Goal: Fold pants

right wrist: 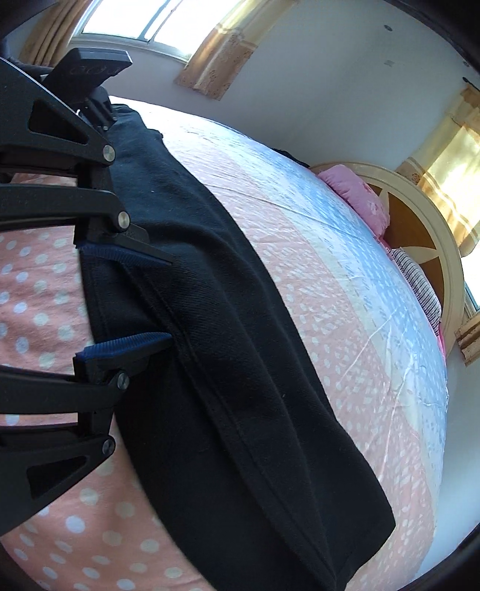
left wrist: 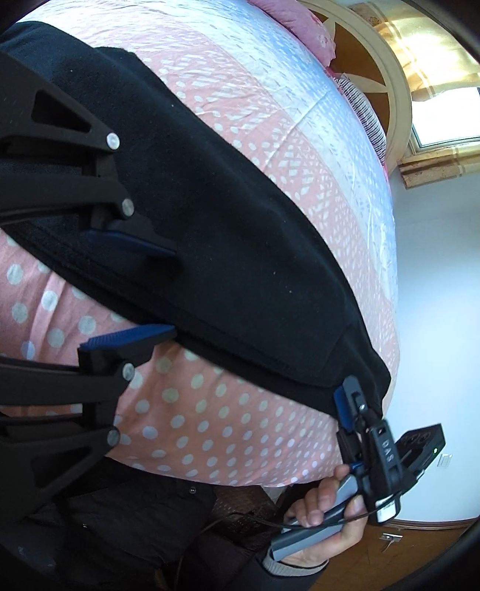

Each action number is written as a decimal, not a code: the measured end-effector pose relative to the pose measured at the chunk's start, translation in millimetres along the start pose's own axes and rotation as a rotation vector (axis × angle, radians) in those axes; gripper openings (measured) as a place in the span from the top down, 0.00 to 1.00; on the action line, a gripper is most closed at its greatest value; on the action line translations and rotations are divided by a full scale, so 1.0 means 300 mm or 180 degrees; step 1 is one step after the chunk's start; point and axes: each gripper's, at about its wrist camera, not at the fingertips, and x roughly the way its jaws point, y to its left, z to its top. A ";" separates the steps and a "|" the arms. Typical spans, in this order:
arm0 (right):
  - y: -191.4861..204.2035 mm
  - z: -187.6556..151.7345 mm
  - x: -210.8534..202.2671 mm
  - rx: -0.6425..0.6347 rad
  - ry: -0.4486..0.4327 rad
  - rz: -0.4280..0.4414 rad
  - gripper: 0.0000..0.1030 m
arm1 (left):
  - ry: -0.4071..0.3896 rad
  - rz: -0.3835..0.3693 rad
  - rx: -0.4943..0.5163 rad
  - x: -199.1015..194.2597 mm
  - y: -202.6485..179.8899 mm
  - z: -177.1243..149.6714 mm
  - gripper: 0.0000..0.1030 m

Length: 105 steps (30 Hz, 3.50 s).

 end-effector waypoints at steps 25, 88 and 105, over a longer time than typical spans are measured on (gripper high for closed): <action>-0.062 -0.053 -0.089 0.0218 -0.0067 0.0240 0.37 | -0.0239 -0.0169 -0.0140 -0.039 0.021 -0.025 0.95; -0.265 0.053 -0.398 0.0254 -0.0831 -0.0469 0.68 | -0.0293 -0.0167 0.0018 -0.110 0.038 0.005 0.74; -0.439 0.304 -0.198 -0.0034 -0.0374 -0.1013 0.88 | -0.0029 0.0498 -0.0741 -0.099 0.314 -0.123 0.54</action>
